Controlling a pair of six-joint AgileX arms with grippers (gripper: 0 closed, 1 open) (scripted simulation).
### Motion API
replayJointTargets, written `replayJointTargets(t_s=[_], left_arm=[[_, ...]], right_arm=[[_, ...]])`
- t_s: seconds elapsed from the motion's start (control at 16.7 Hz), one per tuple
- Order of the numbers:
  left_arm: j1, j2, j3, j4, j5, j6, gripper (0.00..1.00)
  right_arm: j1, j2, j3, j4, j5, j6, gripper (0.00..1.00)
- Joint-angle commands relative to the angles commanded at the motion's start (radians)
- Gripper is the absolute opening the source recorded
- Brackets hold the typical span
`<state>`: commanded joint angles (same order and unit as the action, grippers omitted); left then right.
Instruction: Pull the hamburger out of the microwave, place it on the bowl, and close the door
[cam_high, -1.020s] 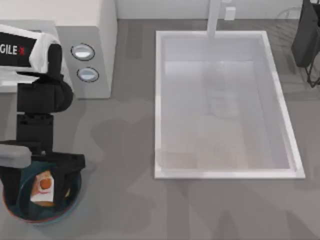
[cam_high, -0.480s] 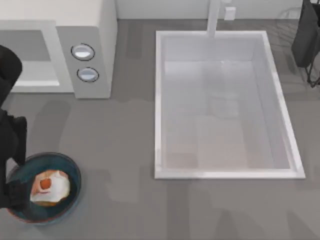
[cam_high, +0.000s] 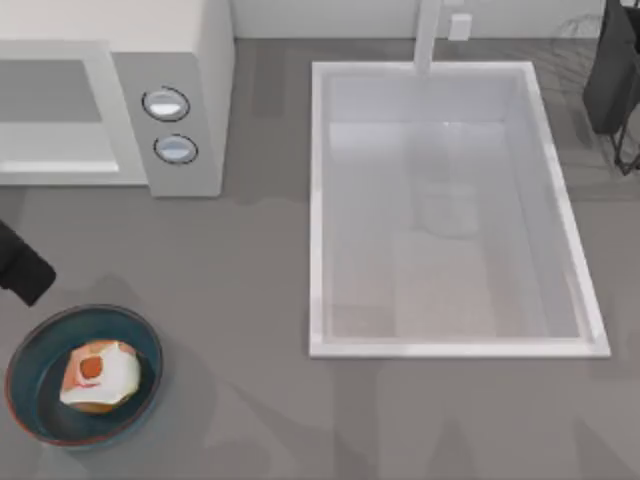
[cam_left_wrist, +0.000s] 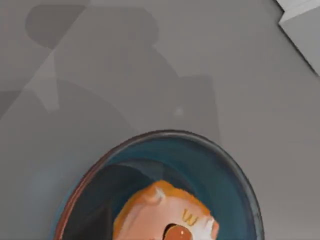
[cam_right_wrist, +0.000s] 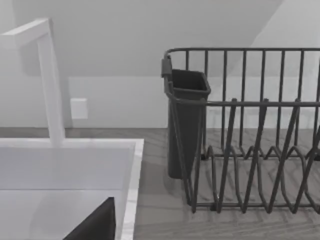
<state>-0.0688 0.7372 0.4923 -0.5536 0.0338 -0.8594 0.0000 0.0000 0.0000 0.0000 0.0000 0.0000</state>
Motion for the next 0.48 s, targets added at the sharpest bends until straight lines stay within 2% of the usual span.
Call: replayJointTargets(t_s=[0.24,0.48], left_arm=[[0.033,-0.356,-0.233,0.262,-0.016,0.443,1.00],[0.057,-0.616,-0.408,0.459,-0.028,0.734,1.00]], right_arm=[[0.000,0.000,0.000,0.000,0.000,0.000,1.00],[0.000,0.000,0.000,0.000,0.000,0.000,1.00]])
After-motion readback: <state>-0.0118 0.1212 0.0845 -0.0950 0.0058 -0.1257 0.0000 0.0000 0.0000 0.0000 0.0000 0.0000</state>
